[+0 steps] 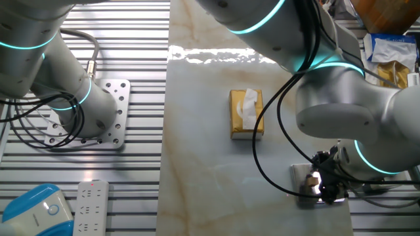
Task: Remove the object from the scale
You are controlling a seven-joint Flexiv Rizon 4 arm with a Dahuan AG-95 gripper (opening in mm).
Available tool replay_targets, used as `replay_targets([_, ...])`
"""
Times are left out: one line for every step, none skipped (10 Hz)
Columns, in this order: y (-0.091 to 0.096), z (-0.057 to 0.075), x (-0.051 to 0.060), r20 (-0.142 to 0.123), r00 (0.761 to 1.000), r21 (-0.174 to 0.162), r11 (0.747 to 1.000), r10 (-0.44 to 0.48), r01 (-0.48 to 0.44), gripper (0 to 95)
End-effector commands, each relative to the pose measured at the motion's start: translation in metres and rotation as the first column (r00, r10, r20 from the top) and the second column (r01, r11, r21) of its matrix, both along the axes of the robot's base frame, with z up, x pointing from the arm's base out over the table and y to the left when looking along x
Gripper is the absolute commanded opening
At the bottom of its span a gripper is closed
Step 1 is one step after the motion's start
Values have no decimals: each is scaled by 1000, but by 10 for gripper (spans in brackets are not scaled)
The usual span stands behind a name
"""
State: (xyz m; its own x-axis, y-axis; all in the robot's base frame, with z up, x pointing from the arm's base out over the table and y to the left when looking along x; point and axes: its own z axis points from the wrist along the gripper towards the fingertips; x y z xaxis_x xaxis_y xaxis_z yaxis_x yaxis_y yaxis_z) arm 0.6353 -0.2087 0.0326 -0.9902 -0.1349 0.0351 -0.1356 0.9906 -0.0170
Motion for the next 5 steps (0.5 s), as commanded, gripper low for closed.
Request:
replay_targets([0, 0, 0, 0, 1000, 0, 1000, 0, 0, 380])
replay_targets([0, 0, 0, 0, 1000, 0, 1000, 0, 0, 380])
replay_targets([0, 0, 0, 0, 1000, 0, 1000, -1, 1, 380])
replay_targets([0, 0, 0, 0, 1000, 0, 1000, 1, -1, 190])
replay_targets([0, 0, 0, 0, 1000, 0, 1000, 1, -1, 190])
